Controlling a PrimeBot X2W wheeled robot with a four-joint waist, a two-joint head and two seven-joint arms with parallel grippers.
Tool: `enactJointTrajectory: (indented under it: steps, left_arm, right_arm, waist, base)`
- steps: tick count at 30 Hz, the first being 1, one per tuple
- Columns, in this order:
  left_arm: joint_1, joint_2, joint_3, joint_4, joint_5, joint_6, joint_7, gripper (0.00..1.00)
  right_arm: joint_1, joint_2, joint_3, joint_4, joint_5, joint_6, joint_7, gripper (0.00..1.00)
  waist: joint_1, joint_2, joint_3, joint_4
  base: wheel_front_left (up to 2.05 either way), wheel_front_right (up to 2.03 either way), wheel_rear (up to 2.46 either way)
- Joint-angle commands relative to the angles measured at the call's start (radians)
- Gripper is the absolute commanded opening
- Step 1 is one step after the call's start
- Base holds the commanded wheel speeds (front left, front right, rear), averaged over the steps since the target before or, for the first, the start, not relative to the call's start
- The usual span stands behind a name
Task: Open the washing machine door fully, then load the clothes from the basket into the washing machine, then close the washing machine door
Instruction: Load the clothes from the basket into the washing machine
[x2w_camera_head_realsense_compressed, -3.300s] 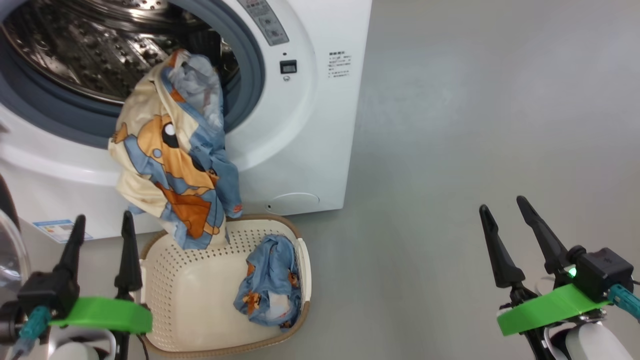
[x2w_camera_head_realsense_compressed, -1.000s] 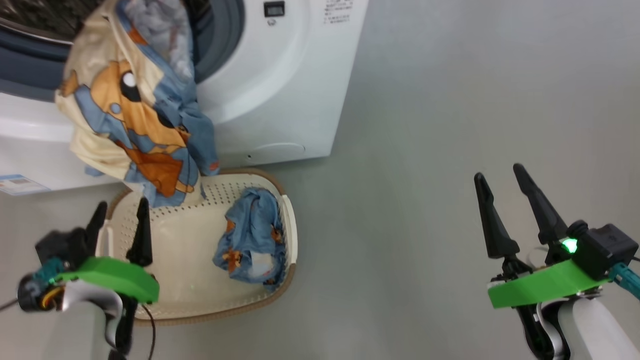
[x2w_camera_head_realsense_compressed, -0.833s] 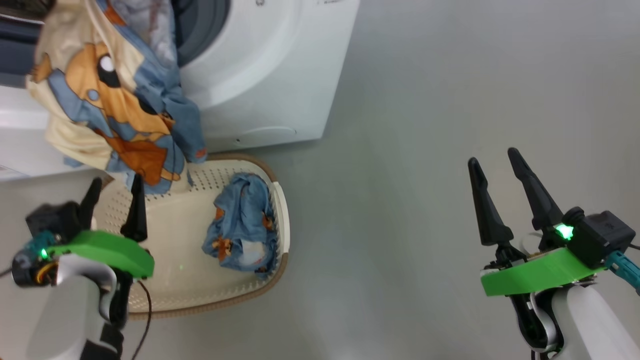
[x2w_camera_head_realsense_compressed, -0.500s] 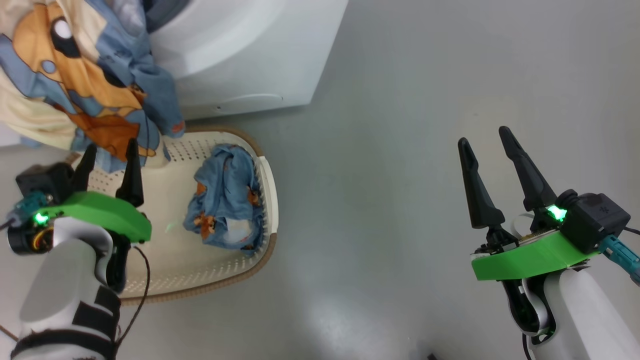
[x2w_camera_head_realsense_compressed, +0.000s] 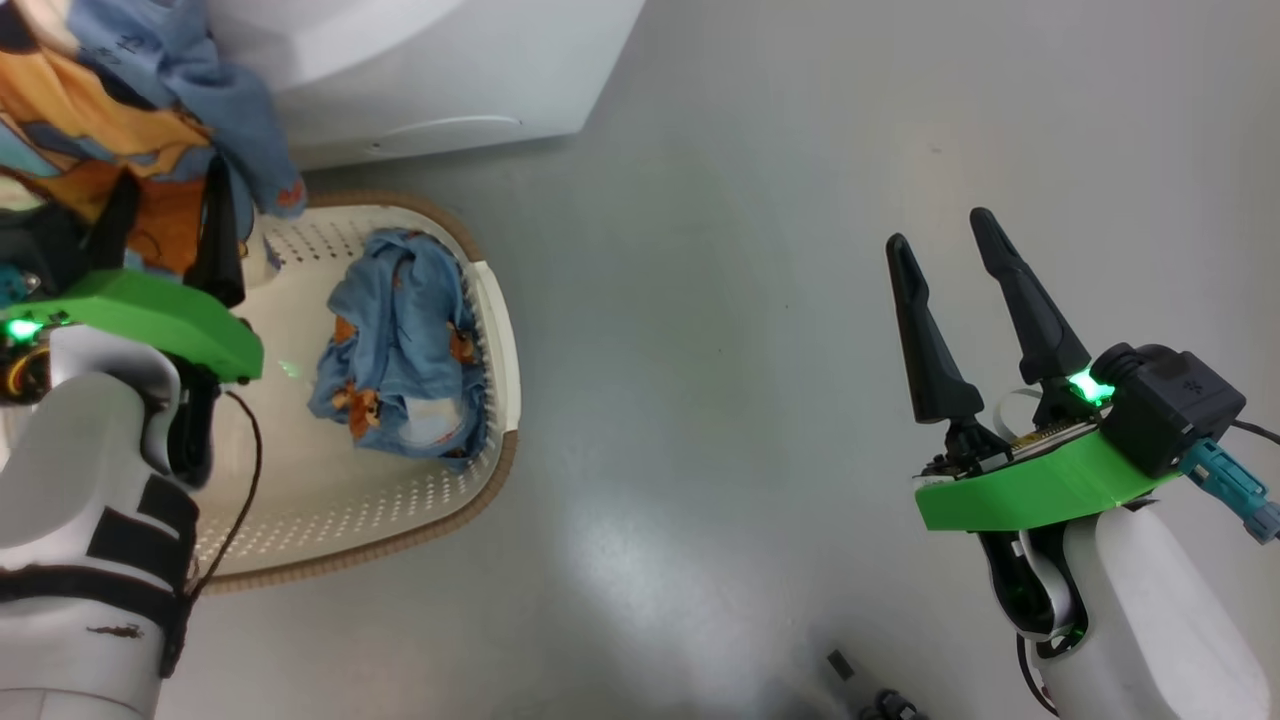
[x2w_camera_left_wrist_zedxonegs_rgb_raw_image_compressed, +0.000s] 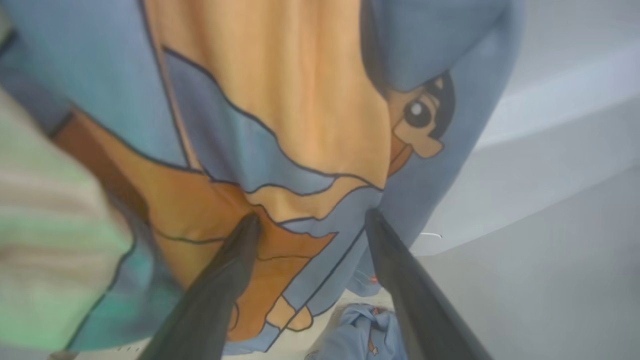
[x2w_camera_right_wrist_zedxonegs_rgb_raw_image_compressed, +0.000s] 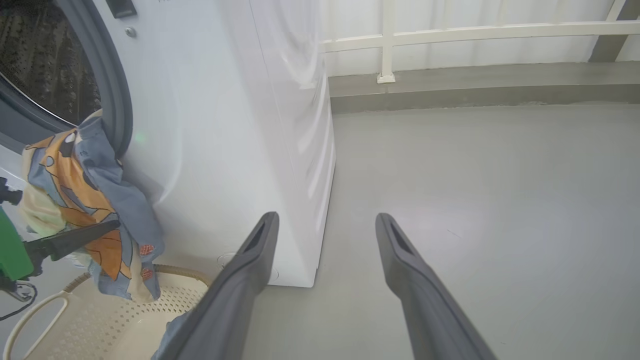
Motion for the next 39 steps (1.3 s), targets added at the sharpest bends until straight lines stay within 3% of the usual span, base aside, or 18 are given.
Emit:
enactJointTrajectory:
  steps: [1,8,27,28,29,30,31,39]
  left_arm:
    - [-0.009,0.043,-0.009,-0.029,-0.023,0.001,-0.006,1.0]
    - [-0.018,0.065,-0.105,-0.099,-0.107,0.001,-0.006,1.0]
    - [-0.085,0.1,-0.133,-0.108,-0.214,0.001,-0.006,1.0]
    - [-0.088,0.1,-0.13,-0.106,-0.216,0.001,-0.006,0.85]
    - [-0.09,0.101,-0.129,-0.104,-0.216,0.001,-0.006,0.46]
    - [-0.092,0.1,-0.128,-0.103,-0.216,0.001,-0.006,0.33]
    - [-0.093,0.1,-0.126,-0.104,-0.215,0.001,-0.006,0.0]
    - [-0.07,0.102,-0.093,-0.128,-0.209,0.001,-0.006,0.0]
  right_arm:
    - [0.002,-0.002,0.018,-0.022,-0.001,0.004,-0.008,1.0]
    - [-0.006,0.006,0.015,-0.02,-0.004,0.004,-0.008,1.0]
    - [-0.011,0.015,0.029,-0.019,0.004,0.004,-0.008,1.0]
    - [-0.01,0.015,0.029,-0.019,0.004,0.004,-0.008,1.0]
    - [-0.008,0.016,0.029,-0.02,0.004,0.004,-0.008,1.0]
    - [-0.007,0.016,0.029,-0.02,0.004,0.004,-0.008,1.0]
    - [-0.006,0.016,0.029,-0.019,0.004,0.004,-0.008,1.0]
    - [0.005,0.015,0.019,-0.018,0.003,0.004,-0.008,1.0]
  waist:
    - [-0.0001,0.0,0.02,-0.012]
    - [-0.0001,0.0,0.031,-0.012]
    - [-0.0001,0.0,0.034,-0.039]
    - [-0.0001,0.0,0.033,-0.041]
    - [-0.0001,0.0,0.031,-0.043]
    - [-0.0001,0.0,0.03,-0.044]
    - [-0.0001,0.0,0.029,-0.045]
    - [-0.0001,0.0,0.012,-0.039]
  base:
    - [0.0,0.0,0.0]
    - [0.0,0.0,0.0]
    - [0.0,0.0,0.0]
    - [0.0,0.0,0.0]
    - [0.0,0.0,0.0]
    - [0.0,0.0,0.0]
    - [0.0,0.0,0.0]
    - [0.0,0.0,0.0]
